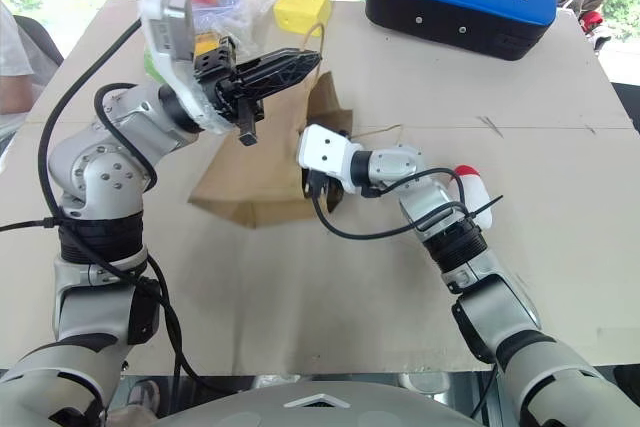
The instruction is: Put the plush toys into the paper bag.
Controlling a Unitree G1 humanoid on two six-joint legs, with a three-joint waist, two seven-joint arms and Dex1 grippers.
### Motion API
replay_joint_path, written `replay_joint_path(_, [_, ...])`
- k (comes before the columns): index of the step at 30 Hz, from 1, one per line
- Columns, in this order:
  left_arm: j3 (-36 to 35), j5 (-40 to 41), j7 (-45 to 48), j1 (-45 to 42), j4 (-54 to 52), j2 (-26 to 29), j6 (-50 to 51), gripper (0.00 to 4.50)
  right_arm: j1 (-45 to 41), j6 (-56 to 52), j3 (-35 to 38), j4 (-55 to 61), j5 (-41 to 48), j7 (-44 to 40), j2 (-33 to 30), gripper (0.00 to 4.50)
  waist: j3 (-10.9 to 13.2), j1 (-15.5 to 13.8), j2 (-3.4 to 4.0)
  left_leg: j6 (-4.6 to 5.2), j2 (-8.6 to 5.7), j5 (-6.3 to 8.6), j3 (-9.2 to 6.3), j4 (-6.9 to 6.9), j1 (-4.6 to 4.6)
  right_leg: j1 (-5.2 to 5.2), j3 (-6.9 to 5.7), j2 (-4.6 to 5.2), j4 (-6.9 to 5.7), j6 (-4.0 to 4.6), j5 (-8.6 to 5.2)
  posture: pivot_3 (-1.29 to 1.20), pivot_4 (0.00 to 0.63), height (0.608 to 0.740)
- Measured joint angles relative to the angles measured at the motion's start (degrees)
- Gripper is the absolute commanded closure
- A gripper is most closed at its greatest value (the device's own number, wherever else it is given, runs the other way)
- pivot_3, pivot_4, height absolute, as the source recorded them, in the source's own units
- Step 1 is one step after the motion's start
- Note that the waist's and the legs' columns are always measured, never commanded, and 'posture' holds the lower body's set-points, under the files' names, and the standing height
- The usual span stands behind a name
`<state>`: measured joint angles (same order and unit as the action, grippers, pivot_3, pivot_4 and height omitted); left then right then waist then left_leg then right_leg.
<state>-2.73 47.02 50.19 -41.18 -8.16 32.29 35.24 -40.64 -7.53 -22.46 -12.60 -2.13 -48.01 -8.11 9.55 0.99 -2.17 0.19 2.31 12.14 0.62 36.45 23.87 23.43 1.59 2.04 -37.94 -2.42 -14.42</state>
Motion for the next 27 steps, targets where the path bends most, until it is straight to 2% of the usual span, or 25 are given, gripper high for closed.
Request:
replay_joint_path(4, [0.97, -3.23, 0.07, 0.02, 1.62, -0.67, -1.37, 4.50, -0.02, -3.66, 0.00, 0.23, -1.70, 3.75, 1.24, 4.48, 0.00, 0.03, 0.00, 0.00, 0.00, 0.00, -0.01, 0.00, 0.01, 0.02, 0.00, 0.00, -0.02, 0.00, 0.00, 0.00, 0.150, 0.740])
replay_joint_path(5, [0.70, -3.57, -0.28, 0.29, 1.52, -1.50, -1.68, 4.50, -0.20, -4.93, 0.63, -1.24, -1.66, 5.51, 3.12, 3.77, 0.00, 0.11, 0.00, 0.01, 0.01, 0.00, 0.00, -0.01, 0.00, 0.02, 0.00, 0.00, -0.01, 0.00, 0.00, 0.00, 0.150, 0.740])
replay_joint_path(6, [0.71, -3.61, -0.35, 0.48, 1.43, -1.92, -1.77, 4.50, -0.24, -5.18, 0.76, -1.99, -1.62, 6.16, 3.80, 3.63, 0.00, 0.11, 0.00, 0.00, 0.01, 0.00, -0.01, -0.01, 0.01, 0.02, 0.00, 0.00, -0.02, 0.00, 0.00, 0.00, 0.150, 0.740])
replay_joint_path(8, [0.27, -3.59, -1.06, 2.14, 0.40, -2.60, -1.75, 4.50, -0.27, -4.73, 0.77, -4.39, -1.42, 7.21, 4.79, 2.70, 0.00, 0.15, 0.00, 0.01, 0.01, 0.00, 0.01, -0.01, 0.01, 0.02, 0.02, 0.01, -0.01, 0.00, 0.00, 0.00, 0.150, 0.740])
replay_joint_path(9, [0.27, -3.59, -1.23, 2.60, 0.27, -2.63, -1.74, 4.50, -0.26, -4.73, 0.77, -4.90, -1.42, 7.34, 4.80, 2.47, 0.00, 0.13, 0.00, 0.01, 0.01, 0.00, 0.00, 0.00, 0.02, 0.02, 0.01, 0.01, -0.01, 0.00, 0.00, 0.00, 0.150, 0.740])
replay_joint_path(13, [-1.28, -4.49, -0.03, 7.52, -0.93, -0.48, -2.47, 4.50, 2.63, -5.45, 2.00, -1.88, -0.18, 7.86, 3.23, 0.59, 0.00, 0.10, 0.00, 0.01, 0.01, 0.00, -0.01, -0.01, 0.03, 0.02, 0.01, 0.02, 0.00, 0.00, 0.00, 0.00, 0.150, 0.740])
replay_joint_path(19, [-4.09, -5.78, 5.21, 14.75, -1.44, 4.57, -5.25, 4.50, 11.85, -15.08, 5.90, 17.56, 5.49, 4.95, -4.33, 0.59, 0.00, -0.07, 0.01, 0.01, 0.02, 0.01, -0.02, -0.01, 0.03, 0.02, -0.02, 0.04, -0.01, 0.00, 0.00, 0.00, 0.150, 0.740])
replay_joint_path(23, [-4.22, -6.37, 6.09, 15.62, -1.44, 4.60, -6.06, 4.50, 15.09, -21.00, 9.17, 31.45, 8.63, 5.35, -8.16, 0.59, 0.00, -0.18, 0.01, 0.01, 0.02, 0.01, -0.03, -0.01, 0.03, 0.01, -0.04, 0.03, 0.01, -0.01, -0.01, 0.00, 0.150, 0.740])
replay_joint_path(27, [-4.31, -6.54, 5.97, 15.40, -1.42, 4.04, -7.02, 4.50, 16.89, -28.10, 12.23, 40.29, 13.03, 6.30, -10.20, 0.59, 0.00, -0.18, 0.00, 0.01, 0.02, 0.01, -0.02, -0.01, 0.03, 0.01, -0.03, 0.03, 0.01, -0.01, -0.01, 0.00, 0.150, 0.740])
